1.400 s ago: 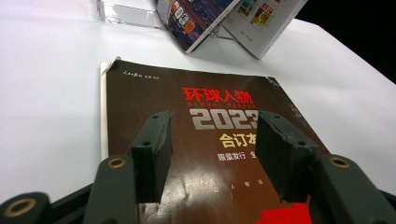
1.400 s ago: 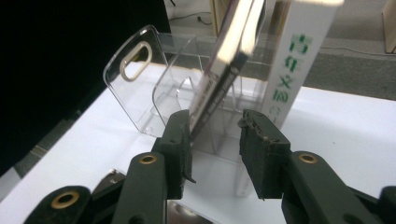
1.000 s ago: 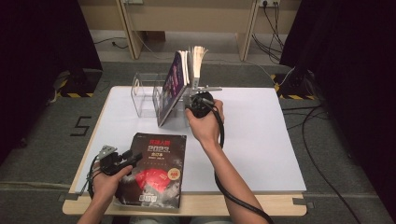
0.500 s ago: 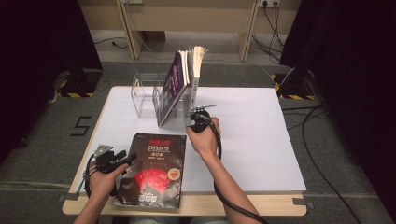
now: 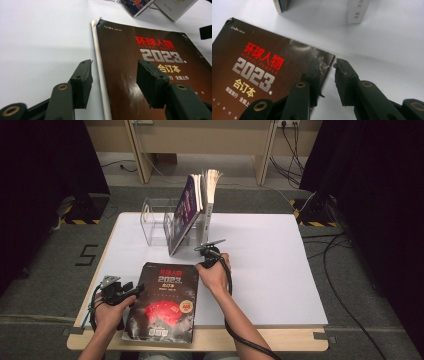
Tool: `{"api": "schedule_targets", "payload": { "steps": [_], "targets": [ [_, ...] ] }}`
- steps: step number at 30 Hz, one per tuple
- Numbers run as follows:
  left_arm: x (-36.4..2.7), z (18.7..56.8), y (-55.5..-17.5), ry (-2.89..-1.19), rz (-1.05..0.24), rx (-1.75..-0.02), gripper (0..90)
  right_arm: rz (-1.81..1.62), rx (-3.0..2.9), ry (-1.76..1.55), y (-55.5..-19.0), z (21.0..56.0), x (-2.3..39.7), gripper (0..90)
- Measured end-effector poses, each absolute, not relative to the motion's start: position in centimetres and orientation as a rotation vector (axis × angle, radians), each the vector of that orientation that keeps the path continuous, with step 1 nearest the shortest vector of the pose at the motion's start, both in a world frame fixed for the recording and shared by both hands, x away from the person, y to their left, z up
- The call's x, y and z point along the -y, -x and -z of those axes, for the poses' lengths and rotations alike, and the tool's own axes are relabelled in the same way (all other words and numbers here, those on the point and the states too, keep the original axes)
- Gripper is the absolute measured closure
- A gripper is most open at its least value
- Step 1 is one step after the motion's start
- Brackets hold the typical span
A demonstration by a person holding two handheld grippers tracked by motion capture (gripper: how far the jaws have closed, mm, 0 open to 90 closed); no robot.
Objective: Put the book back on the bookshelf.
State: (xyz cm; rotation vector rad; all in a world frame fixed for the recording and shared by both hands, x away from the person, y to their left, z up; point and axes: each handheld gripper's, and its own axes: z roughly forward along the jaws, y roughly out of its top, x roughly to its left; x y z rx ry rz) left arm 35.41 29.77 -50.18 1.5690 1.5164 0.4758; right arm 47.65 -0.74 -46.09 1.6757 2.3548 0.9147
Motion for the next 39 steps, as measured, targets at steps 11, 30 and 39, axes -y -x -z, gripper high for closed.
{"api": "schedule_targets", "payload": {
  "steps": [11, 30, 39],
  "targets": [
    [-30.0, 50.6, -35.6, -1.575, -0.469, -1.534, 45.6, -0.905, -2.376, -1.692, -47.8, 47.2, -0.1, 71.2],
    [-29.9, 50.8, -35.8, -1.589, -0.449, -1.538, 45.2, -0.905, -2.362, -1.7, -47.9, 47.6, -0.5, 67.3],
    [-29.7, 50.7, -35.9, -1.603, -0.45, -1.537, 45.0, -0.922, -2.346, -1.729, -47.9, 47.7, -0.5, 66.8]
  ]
}}
